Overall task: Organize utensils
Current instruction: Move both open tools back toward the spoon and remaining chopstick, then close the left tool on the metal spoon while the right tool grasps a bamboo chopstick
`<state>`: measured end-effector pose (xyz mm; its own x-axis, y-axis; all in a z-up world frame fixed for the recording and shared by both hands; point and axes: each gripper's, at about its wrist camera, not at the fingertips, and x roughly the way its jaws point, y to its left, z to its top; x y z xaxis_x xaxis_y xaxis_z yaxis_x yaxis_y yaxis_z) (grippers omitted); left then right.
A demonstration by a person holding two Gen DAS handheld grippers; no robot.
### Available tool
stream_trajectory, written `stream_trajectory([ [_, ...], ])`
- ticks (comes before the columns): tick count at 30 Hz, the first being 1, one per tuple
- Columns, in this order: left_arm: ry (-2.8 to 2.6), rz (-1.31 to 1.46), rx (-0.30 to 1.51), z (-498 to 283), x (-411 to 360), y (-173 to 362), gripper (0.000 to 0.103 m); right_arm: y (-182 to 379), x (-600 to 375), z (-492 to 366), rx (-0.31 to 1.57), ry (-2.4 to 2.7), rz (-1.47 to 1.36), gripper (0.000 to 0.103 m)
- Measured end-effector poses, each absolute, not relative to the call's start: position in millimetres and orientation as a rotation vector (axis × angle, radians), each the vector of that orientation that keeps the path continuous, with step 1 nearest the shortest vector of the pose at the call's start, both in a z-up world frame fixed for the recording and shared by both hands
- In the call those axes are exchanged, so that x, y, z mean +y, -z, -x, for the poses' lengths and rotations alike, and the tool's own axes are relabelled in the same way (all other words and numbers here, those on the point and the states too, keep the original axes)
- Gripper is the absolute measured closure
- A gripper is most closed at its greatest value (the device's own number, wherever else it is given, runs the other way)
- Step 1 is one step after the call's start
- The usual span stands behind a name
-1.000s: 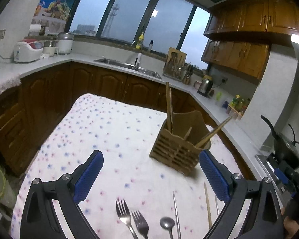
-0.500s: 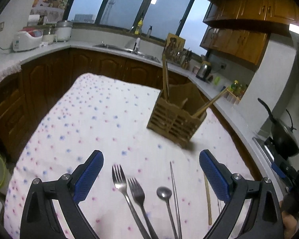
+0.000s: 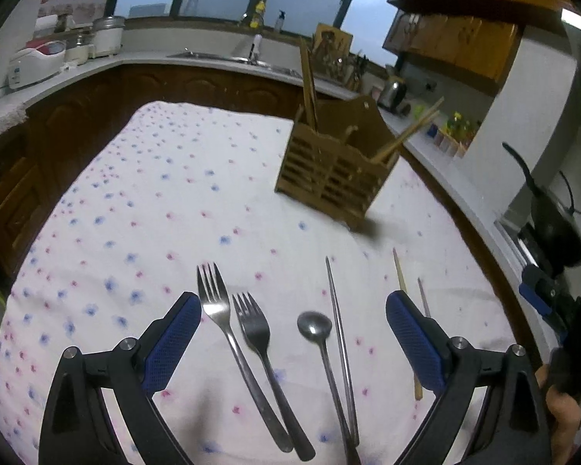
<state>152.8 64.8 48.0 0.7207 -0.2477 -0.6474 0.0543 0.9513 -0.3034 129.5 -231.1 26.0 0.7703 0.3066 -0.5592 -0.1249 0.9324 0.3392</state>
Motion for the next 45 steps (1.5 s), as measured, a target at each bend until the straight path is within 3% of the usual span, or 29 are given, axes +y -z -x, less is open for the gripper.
stream_trajectory([
  [3, 0.188, 0.253, 0.780, -157.4, 56.0, -42.0, 0.010, -18.9, -228.6, -134.2, 0.673, -0.239, -0.290, 0.005],
  [11, 0.261, 0.185, 0.890, -176.4, 26.9, -17.5, 0.037, 6.1, -221.4, -152.4, 0.772, -0.253, -0.275, 0.043],
  [17, 0.283, 0.159, 0.957, -196.0, 16.0, 0.4, 0.049, 25.9, -215.7, -167.8, 0.843, -0.267, -0.273, 0.055],
  [22, 0.294, 0.168, 1.013, -211.9, 10.6, 16.9, 0.070, 40.3, -209.5, -182.4, 0.889, -0.273, -0.265, 0.060],
  [32, 0.307, 0.175, 1.033, -233.6, 3.6, 31.0, 0.073, 59.0, -202.9, -215.6, 0.948, -0.258, -0.235, 0.069],
  [37, 0.308, 0.154, 1.030, -234.8, -0.3, 33.3, 0.085, 65.7, -197.2, -233.2, 0.965, -0.250, -0.210, 0.072],
  [45, 0.315, 0.148, 1.028, -241.1, -3.9, 34.7, 0.093, 76.1, -184.5, -256.7, 1.006, -0.219, -0.123, 0.077],
])
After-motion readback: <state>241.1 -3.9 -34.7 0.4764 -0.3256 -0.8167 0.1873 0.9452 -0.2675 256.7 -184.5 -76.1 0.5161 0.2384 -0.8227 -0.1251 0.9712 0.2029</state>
